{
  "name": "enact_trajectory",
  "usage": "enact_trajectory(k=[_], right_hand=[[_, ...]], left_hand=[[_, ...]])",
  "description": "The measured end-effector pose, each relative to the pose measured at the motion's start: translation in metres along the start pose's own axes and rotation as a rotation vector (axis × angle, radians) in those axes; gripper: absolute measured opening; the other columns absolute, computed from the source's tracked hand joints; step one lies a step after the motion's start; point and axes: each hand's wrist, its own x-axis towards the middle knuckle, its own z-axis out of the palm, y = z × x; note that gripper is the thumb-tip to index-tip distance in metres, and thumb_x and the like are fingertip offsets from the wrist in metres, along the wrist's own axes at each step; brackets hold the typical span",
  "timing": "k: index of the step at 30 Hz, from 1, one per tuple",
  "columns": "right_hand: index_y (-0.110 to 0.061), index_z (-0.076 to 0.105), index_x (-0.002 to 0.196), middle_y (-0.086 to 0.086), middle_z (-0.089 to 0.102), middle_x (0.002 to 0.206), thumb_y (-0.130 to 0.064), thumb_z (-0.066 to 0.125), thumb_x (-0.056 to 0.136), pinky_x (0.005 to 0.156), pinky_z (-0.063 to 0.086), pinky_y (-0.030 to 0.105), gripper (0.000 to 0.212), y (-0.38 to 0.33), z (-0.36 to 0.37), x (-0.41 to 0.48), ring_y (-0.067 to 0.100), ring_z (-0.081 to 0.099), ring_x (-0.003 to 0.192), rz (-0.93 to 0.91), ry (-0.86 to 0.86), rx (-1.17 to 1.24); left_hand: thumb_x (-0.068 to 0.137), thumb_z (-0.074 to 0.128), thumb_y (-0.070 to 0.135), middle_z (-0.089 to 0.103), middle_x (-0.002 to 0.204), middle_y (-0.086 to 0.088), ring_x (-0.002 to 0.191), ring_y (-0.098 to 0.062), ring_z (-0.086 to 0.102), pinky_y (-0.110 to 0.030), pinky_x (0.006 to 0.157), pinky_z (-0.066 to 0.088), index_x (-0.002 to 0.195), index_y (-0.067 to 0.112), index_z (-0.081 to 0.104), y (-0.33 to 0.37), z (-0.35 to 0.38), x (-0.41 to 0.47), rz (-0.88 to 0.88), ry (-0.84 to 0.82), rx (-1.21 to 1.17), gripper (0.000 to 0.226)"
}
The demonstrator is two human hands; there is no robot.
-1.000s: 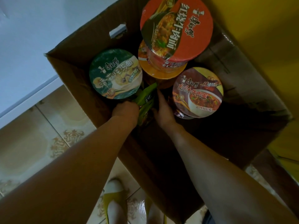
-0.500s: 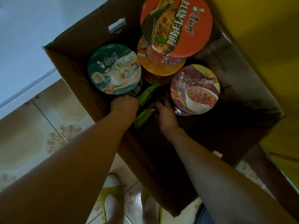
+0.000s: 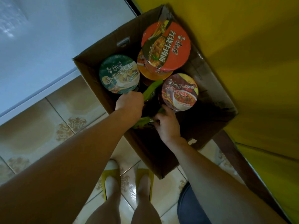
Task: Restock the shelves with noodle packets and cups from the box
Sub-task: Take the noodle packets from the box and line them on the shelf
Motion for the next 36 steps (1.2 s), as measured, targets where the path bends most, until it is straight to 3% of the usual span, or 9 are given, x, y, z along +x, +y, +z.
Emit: enact_trajectory(k=[4, 9, 12, 21, 24, 28, 30, 33, 36], right_hand=[[-0.008, 0.07, 0.092, 0.014, 0.056, 0.113, -0.019, 0.07, 0.079, 0.087, 0.048, 0.037, 0.017, -0.01, -0.034, -0.023, 0.03, 0.05, 0.111, -0.045, 0.084, 0.02], [-0.001, 0.069, 0.089, 0.016, 0.06, 0.096, -0.011, 0.071, 0.077, 0.08, 0.046, 0.032, 0.016, -0.028, -0.087, -0.043, 0.026, 0.055, 0.095, -0.004, 0.069, 0.199], [0.0, 0.067, 0.089, 0.013, 0.056, 0.094, -0.009, 0.071, 0.077, 0.073, 0.038, 0.019, 0.015, -0.04, -0.123, -0.053, 0.018, 0.05, 0.085, -0.001, 0.028, 0.286], [0.001, 0.067, 0.088, 0.003, 0.054, 0.088, -0.01, 0.072, 0.077, 0.073, 0.034, 0.02, 0.017, -0.1, -0.234, -0.083, 0.014, 0.049, 0.086, -0.145, 0.036, 0.304], [-0.001, 0.067, 0.09, 0.009, 0.06, 0.095, -0.014, 0.072, 0.077, 0.076, 0.038, 0.023, 0.019, -0.126, -0.267, -0.094, 0.019, 0.054, 0.092, -0.215, 0.055, 0.296], [-0.001, 0.067, 0.085, 0.006, 0.059, 0.091, -0.011, 0.074, 0.074, 0.068, 0.035, 0.01, 0.017, -0.167, -0.307, -0.108, 0.012, 0.05, 0.087, -0.334, 0.093, 0.292], [-0.001, 0.067, 0.082, 0.009, 0.063, 0.088, -0.009, 0.075, 0.072, 0.071, 0.035, 0.007, 0.015, -0.19, -0.321, -0.112, 0.014, 0.051, 0.084, -0.417, 0.092, 0.283], [-0.002, 0.069, 0.088, 0.002, 0.061, 0.087, -0.011, 0.075, 0.073, 0.075, 0.042, 0.02, 0.018, -0.23, -0.338, -0.115, 0.015, 0.055, 0.085, -0.471, 0.053, 0.303], [-0.003, 0.069, 0.092, -0.004, 0.058, 0.085, -0.012, 0.075, 0.074, 0.068, 0.038, 0.006, 0.021, -0.275, -0.351, -0.12, 0.01, 0.053, 0.082, -0.542, -0.004, 0.307]], left_hand=[[0.089, 0.053, 0.002, 0.057, 0.109, -0.018, 0.102, -0.036, 0.057, -0.035, 0.073, 0.044, 0.109, 0.0, 0.054, 0.005, -0.023, -0.031, -0.006, 0.063, -0.067, 0.02], [0.091, 0.045, 0.003, 0.058, 0.104, -0.018, 0.092, -0.034, 0.058, -0.034, 0.065, 0.041, 0.11, 0.005, 0.052, 0.005, -0.065, -0.077, -0.05, 0.153, -0.265, 0.02], [0.093, 0.044, 0.012, 0.059, 0.101, -0.013, 0.088, -0.031, 0.058, -0.036, 0.065, 0.045, 0.107, 0.01, 0.055, 0.006, -0.088, -0.107, -0.083, 0.285, -0.381, 0.018], [0.089, 0.051, 0.015, 0.055, 0.102, -0.012, 0.09, -0.027, 0.054, -0.031, 0.065, 0.037, 0.104, 0.01, 0.061, 0.004, -0.157, -0.205, -0.127, 0.597, -0.59, 0.019], [0.088, 0.054, 0.014, 0.055, 0.1, -0.011, 0.09, -0.022, 0.051, -0.027, 0.066, 0.032, 0.103, 0.007, 0.063, -0.006, -0.182, -0.243, -0.135, 0.732, -0.636, 0.018], [0.084, 0.059, 0.006, 0.058, 0.1, -0.013, 0.09, -0.018, 0.052, -0.016, 0.071, 0.029, 0.094, 0.003, 0.064, -0.026, -0.212, -0.289, -0.159, 0.917, -0.733, 0.011], [0.085, 0.058, 0.004, 0.059, 0.102, -0.007, 0.09, -0.011, 0.049, -0.011, 0.072, 0.029, 0.094, 0.003, 0.061, -0.038, -0.225, -0.312, -0.17, 1.003, -0.821, 0.009], [0.09, 0.054, 0.008, 0.057, 0.102, 0.009, 0.082, -0.001, 0.054, -0.003, 0.068, 0.036, 0.094, 0.014, 0.052, -0.058, -0.243, -0.343, -0.237, 1.108, -0.989, 0.007], [0.092, 0.05, 0.008, 0.054, 0.089, 0.017, 0.068, -0.001, 0.046, 0.005, 0.061, 0.032, 0.095, 0.014, 0.048, -0.083, -0.257, -0.373, -0.332, 1.239, -1.023, 0.007]])
